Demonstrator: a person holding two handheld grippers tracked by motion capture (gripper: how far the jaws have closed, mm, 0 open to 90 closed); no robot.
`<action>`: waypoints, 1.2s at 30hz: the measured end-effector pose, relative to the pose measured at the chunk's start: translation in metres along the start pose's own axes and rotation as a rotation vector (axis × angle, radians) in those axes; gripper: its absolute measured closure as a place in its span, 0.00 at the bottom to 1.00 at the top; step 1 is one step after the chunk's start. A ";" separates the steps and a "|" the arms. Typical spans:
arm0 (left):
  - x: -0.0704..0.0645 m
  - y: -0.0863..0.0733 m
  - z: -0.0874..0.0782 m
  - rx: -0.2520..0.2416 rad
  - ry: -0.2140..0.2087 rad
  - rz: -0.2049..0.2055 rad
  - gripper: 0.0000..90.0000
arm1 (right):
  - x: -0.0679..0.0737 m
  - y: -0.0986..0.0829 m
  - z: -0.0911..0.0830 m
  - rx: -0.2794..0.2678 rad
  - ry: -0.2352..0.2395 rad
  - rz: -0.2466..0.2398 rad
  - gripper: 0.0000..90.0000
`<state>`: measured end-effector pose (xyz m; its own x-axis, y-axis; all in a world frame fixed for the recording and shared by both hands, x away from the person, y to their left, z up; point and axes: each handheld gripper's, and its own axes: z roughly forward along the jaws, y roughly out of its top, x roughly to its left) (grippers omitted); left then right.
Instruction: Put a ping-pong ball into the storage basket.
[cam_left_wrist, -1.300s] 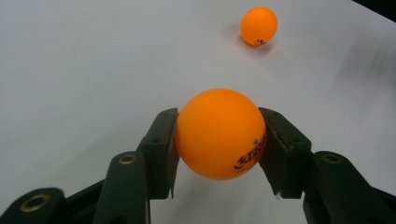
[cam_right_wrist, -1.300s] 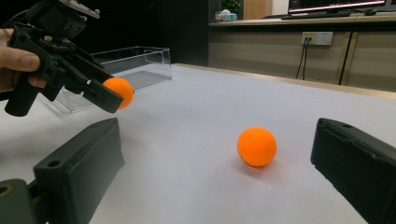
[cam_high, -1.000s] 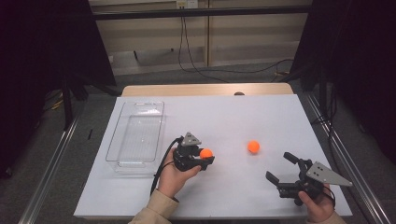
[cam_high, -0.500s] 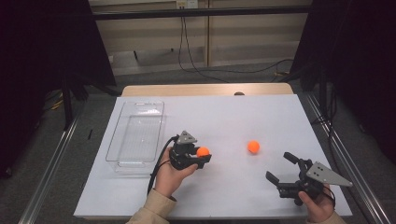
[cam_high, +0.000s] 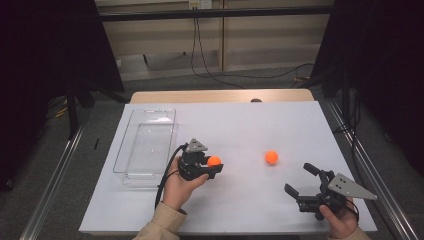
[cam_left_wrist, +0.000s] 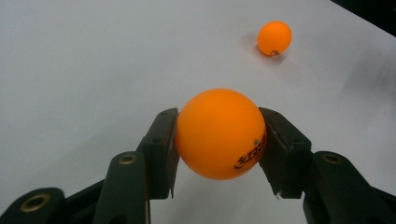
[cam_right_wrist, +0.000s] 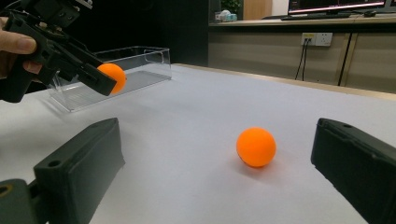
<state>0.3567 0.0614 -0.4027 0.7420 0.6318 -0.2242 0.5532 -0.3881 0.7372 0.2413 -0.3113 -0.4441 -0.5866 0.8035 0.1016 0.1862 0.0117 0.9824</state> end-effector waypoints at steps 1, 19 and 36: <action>0.000 0.000 0.000 -0.002 0.000 -0.003 0.57 | 0.000 0.000 0.000 -0.001 0.001 0.000 0.02; 0.007 0.000 -0.006 -0.006 0.009 -0.021 0.57 | -0.001 0.000 0.000 0.000 0.000 0.002 0.02; 0.011 0.001 -0.012 -0.002 0.016 -0.045 0.57 | -0.001 0.000 0.000 0.000 0.001 -0.001 0.02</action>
<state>0.3610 0.0761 -0.3972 0.7104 0.6591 -0.2469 0.5850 -0.3579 0.7278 0.2415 -0.3117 -0.4442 -0.5877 0.8028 0.1013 0.1862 0.0124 0.9824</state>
